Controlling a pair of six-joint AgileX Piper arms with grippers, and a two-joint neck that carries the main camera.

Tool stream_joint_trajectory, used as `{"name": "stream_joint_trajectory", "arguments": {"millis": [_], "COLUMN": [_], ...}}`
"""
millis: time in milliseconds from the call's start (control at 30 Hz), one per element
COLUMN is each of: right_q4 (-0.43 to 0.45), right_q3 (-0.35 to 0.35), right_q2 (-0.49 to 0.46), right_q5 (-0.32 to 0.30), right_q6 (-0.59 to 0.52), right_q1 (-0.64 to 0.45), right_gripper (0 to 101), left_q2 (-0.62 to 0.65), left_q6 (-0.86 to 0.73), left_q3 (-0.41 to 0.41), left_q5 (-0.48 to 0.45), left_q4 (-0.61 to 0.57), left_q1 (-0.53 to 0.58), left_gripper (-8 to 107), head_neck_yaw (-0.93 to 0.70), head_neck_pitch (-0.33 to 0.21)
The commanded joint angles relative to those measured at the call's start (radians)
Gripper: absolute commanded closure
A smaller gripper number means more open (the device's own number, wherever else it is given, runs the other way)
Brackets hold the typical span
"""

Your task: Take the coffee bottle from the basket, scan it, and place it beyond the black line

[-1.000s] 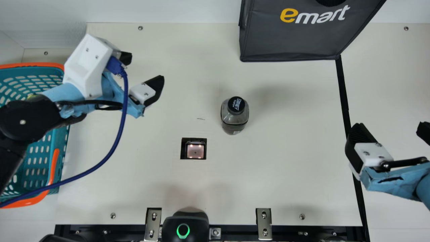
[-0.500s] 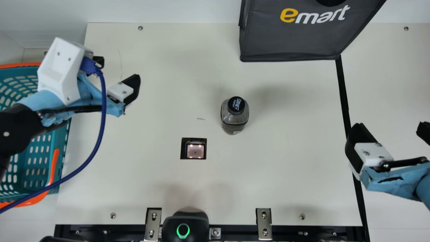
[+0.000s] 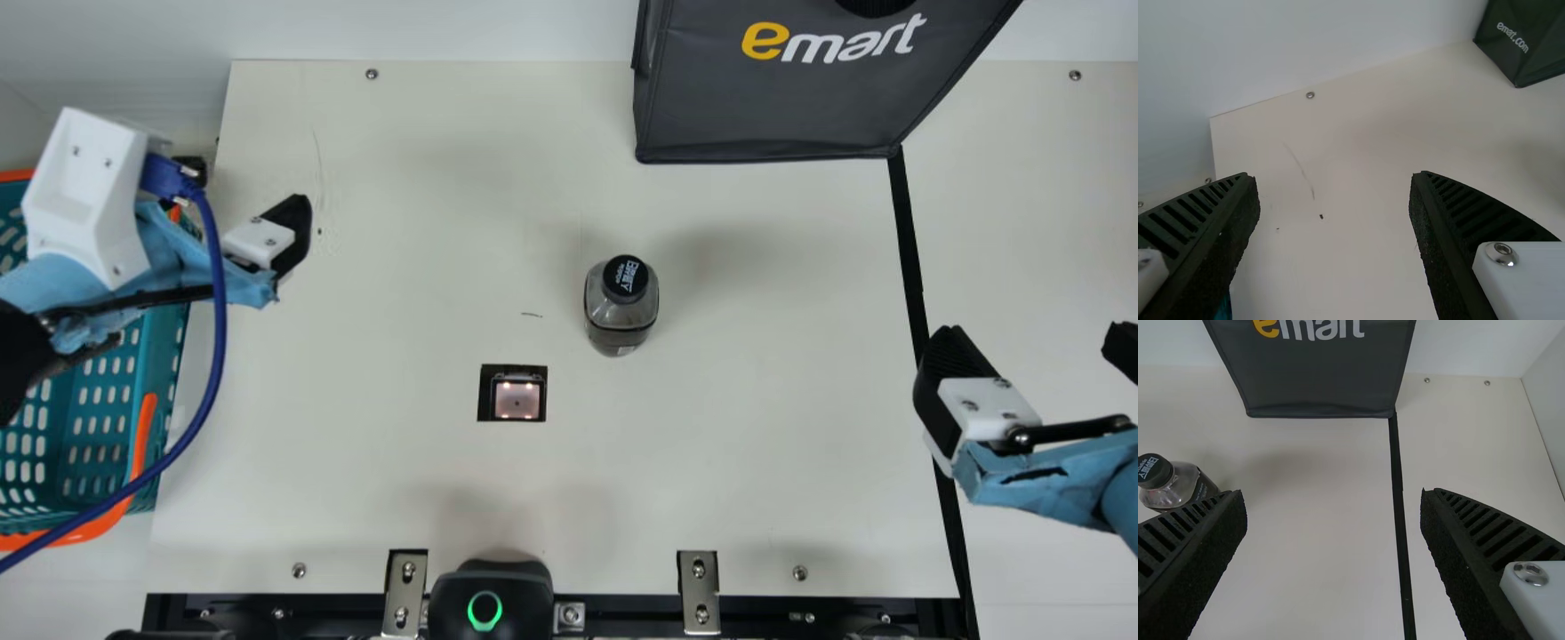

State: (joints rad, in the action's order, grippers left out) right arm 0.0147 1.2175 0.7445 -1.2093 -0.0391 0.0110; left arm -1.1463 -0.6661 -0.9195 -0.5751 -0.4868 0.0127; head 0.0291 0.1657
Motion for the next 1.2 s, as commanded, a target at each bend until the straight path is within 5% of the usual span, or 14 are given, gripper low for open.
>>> {"name": "stream_joint_trajectory", "arguments": {"millis": [0, 1167], "right_q4": [0.0, 0.0], "right_q3": [0.0, 0.0], "right_q2": [0.0, 0.0], "right_q5": [0.0, 0.0], "right_q6": [0.0, 0.0], "right_q1": [0.0, 0.0], "right_gripper": [10, 10], "left_q2": [0.006, 0.155], "left_q6": [-0.001, 0.106], "left_q3": [0.003, 0.05], "left_q5": [-0.003, -0.035], "left_q4": [0.004, 0.126], "left_q1": [-0.019, -0.165], "left_gripper": [9, 9], "head_neck_yaw": [-0.002, -0.002], "head_neck_pitch": [-0.027, -0.027]}}
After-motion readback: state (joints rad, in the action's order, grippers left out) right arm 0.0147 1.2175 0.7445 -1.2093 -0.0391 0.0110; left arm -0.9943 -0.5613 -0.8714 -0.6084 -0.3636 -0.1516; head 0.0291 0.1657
